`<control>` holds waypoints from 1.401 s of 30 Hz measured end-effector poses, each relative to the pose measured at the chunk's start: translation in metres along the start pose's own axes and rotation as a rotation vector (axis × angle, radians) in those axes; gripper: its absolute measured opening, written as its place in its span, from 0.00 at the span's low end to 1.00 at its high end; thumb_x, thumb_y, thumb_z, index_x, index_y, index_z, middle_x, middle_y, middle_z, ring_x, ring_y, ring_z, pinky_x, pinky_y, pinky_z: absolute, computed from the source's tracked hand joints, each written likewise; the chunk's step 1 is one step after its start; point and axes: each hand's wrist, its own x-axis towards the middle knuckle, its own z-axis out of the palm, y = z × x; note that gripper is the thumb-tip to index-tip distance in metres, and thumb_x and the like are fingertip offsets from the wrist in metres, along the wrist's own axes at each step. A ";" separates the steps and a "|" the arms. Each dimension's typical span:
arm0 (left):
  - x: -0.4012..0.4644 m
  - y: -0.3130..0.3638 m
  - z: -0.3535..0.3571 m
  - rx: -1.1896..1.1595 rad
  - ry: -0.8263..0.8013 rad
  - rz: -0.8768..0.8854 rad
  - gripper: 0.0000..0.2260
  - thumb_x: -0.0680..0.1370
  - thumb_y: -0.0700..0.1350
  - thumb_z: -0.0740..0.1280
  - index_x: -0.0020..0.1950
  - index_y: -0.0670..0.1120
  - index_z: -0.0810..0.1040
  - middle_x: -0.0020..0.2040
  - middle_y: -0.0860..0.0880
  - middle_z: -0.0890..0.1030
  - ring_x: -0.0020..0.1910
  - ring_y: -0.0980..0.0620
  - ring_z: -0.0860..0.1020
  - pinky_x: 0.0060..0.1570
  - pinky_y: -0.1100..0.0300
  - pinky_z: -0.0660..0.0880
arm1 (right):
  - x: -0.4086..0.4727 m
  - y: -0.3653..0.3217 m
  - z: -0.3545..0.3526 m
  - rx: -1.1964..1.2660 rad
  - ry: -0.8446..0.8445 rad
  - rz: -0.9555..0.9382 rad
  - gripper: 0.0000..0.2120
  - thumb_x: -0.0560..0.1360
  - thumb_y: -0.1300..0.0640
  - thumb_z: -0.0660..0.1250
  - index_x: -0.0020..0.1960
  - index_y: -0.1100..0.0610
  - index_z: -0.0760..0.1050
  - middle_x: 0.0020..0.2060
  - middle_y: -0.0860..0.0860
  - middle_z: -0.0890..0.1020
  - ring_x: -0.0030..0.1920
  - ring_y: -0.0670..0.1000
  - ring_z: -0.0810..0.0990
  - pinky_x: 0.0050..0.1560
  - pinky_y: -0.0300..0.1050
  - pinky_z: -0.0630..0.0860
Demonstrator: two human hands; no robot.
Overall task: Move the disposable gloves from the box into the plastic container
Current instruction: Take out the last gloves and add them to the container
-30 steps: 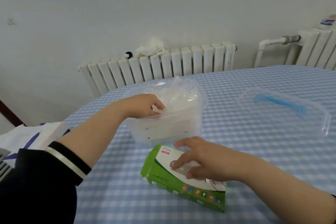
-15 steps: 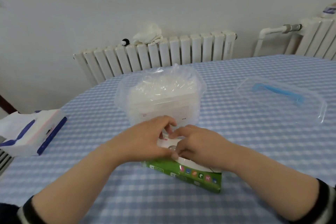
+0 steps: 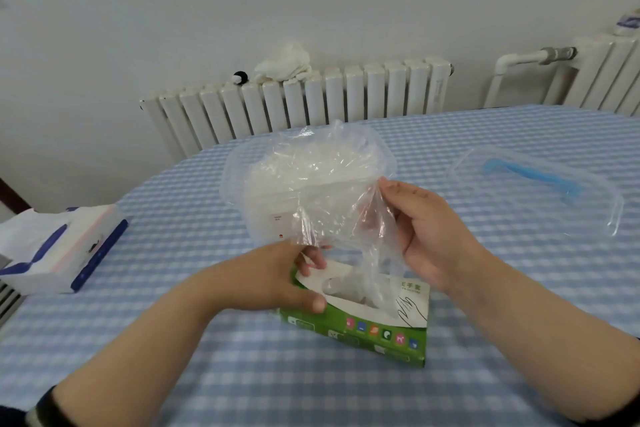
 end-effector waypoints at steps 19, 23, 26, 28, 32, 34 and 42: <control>0.001 0.070 -0.046 -0.194 0.544 0.321 0.20 0.79 0.34 0.63 0.55 0.61 0.80 0.44 0.58 0.84 0.36 0.59 0.77 0.39 0.66 0.74 | 0.000 -0.013 -0.001 -0.528 0.020 -0.452 0.12 0.75 0.68 0.67 0.52 0.53 0.76 0.34 0.46 0.82 0.29 0.47 0.74 0.30 0.38 0.75; 0.017 0.079 -0.068 -0.124 0.656 0.242 0.19 0.81 0.34 0.59 0.52 0.57 0.82 0.36 0.67 0.80 0.27 0.63 0.70 0.31 0.73 0.67 | 0.004 -0.020 -0.009 -0.623 0.122 -0.499 0.14 0.75 0.64 0.69 0.54 0.47 0.75 0.39 0.44 0.80 0.35 0.41 0.76 0.35 0.35 0.72; 0.029 0.066 -0.087 -0.163 0.704 0.166 0.18 0.82 0.37 0.58 0.59 0.58 0.80 0.25 0.61 0.74 0.23 0.61 0.65 0.28 0.71 0.66 | 0.009 -0.026 -0.017 -0.631 0.214 -0.474 0.15 0.76 0.64 0.69 0.53 0.44 0.74 0.41 0.44 0.81 0.40 0.44 0.77 0.37 0.39 0.71; 0.037 0.054 -0.096 -0.165 0.717 0.104 0.19 0.82 0.37 0.58 0.61 0.58 0.79 0.26 0.61 0.75 0.24 0.62 0.67 0.29 0.71 0.67 | 0.012 -0.028 -0.022 -0.596 0.265 -0.435 0.14 0.76 0.65 0.68 0.53 0.46 0.75 0.41 0.45 0.81 0.38 0.47 0.76 0.34 0.41 0.71; 0.052 0.035 -0.105 -0.050 0.724 -0.034 0.18 0.82 0.37 0.59 0.68 0.53 0.74 0.57 0.54 0.79 0.34 0.59 0.76 0.39 0.64 0.73 | 0.013 -0.027 -0.023 -0.632 0.250 -0.388 0.11 0.76 0.63 0.68 0.53 0.48 0.75 0.39 0.43 0.80 0.28 0.43 0.73 0.32 0.39 0.72; 0.058 0.028 -0.106 0.044 0.685 -0.095 0.18 0.81 0.39 0.61 0.71 0.50 0.72 0.67 0.51 0.74 0.38 0.57 0.78 0.42 0.62 0.72 | 0.012 -0.024 -0.020 -0.671 0.191 -0.383 0.10 0.76 0.62 0.68 0.52 0.48 0.75 0.39 0.43 0.80 0.28 0.42 0.73 0.32 0.37 0.72; 0.079 0.003 -0.098 0.434 0.456 -0.325 0.32 0.75 0.53 0.72 0.76 0.48 0.64 0.75 0.46 0.61 0.72 0.45 0.62 0.68 0.52 0.63 | 0.007 -0.014 -0.018 -1.134 -0.196 -0.137 0.04 0.74 0.53 0.72 0.47 0.46 0.78 0.40 0.43 0.80 0.35 0.39 0.75 0.38 0.33 0.73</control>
